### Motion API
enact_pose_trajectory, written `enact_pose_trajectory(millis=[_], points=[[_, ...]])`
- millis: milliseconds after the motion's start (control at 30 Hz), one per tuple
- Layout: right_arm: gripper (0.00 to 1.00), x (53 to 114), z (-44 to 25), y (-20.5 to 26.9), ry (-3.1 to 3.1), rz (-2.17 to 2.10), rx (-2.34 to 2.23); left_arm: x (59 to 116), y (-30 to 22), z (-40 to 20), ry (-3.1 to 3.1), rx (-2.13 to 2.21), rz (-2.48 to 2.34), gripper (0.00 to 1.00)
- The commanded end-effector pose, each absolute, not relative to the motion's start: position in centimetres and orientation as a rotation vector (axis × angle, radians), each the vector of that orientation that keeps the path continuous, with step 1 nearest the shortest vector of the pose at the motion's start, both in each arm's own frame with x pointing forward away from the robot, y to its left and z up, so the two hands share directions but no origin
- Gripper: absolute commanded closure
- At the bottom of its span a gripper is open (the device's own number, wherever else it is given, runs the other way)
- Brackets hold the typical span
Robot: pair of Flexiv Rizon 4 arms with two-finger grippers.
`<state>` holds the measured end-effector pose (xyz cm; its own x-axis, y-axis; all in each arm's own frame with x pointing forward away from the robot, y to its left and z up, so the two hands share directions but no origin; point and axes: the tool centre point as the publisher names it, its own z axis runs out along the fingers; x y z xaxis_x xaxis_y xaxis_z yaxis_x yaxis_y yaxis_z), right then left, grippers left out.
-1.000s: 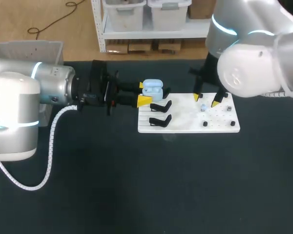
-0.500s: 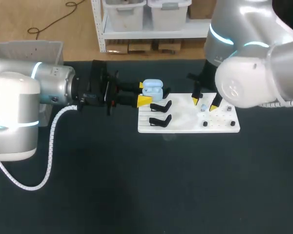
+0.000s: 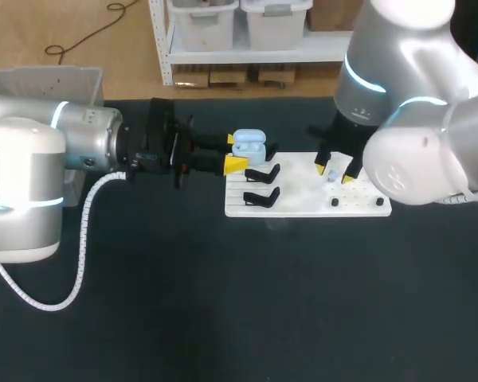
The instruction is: Pick up each earbud case from the left stands, insert the matching earbuds, close the lid, and place the case in the box.
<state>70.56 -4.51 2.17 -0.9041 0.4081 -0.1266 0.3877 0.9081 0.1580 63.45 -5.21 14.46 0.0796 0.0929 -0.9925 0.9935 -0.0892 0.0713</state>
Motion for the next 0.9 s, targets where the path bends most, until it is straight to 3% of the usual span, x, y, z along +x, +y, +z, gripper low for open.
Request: enact_pose_trajectory(millis=[33,900], points=[[0.57,70.27,2.08,-4.53,2.88,0.185,0.611,63.36,-5.21,14.37,1.179,1.376,-1.164,1.0],[0.64,71.2,1.56,-4.69,2.868,0.189,0.605,63.36,-5.21,14.37,1.179,1.376,-1.164,1.0]])
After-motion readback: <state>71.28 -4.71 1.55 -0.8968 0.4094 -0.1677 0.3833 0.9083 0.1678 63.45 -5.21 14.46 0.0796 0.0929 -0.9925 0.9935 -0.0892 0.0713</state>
